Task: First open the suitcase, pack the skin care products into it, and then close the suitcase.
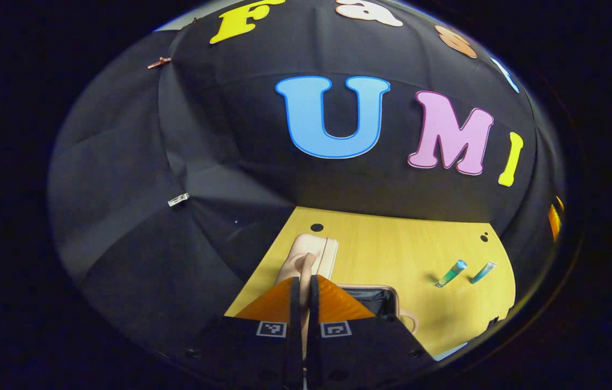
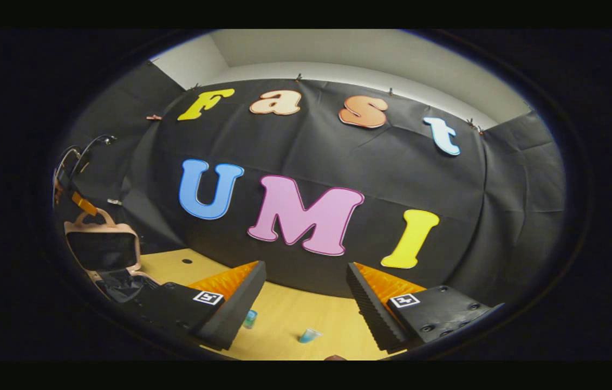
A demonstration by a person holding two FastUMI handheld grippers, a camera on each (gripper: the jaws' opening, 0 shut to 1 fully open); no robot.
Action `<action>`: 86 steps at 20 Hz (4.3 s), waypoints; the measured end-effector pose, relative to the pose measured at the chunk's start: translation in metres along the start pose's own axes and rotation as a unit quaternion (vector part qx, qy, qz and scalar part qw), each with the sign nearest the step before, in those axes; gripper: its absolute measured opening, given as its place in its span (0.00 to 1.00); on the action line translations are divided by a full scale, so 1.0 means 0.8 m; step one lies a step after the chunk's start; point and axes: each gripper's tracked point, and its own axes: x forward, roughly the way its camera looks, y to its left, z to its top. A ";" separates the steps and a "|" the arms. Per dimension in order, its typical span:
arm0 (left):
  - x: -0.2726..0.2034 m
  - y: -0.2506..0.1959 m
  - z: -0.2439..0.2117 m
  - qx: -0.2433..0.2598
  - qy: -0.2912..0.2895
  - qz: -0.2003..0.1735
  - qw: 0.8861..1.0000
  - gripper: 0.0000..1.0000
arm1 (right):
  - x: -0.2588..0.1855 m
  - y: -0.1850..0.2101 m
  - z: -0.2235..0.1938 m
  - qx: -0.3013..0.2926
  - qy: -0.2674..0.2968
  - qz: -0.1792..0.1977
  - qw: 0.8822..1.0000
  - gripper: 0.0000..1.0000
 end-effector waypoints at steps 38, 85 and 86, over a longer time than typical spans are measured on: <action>0.076 -0.225 -0.062 0.043 -0.111 -0.195 0.974 0.95 | -0.071 -0.053 -0.135 0.038 0.118 -0.135 0.983 0.95; 0.273 -0.673 -0.210 0.096 0.050 -0.229 0.967 0.38 | 0.077 -0.001 -0.529 0.182 0.353 0.001 0.918 0.35; 0.263 -0.665 -0.201 0.091 0.052 -0.228 0.968 0.37 | 0.075 -0.003 -0.512 0.200 0.347 0.012 0.916 0.40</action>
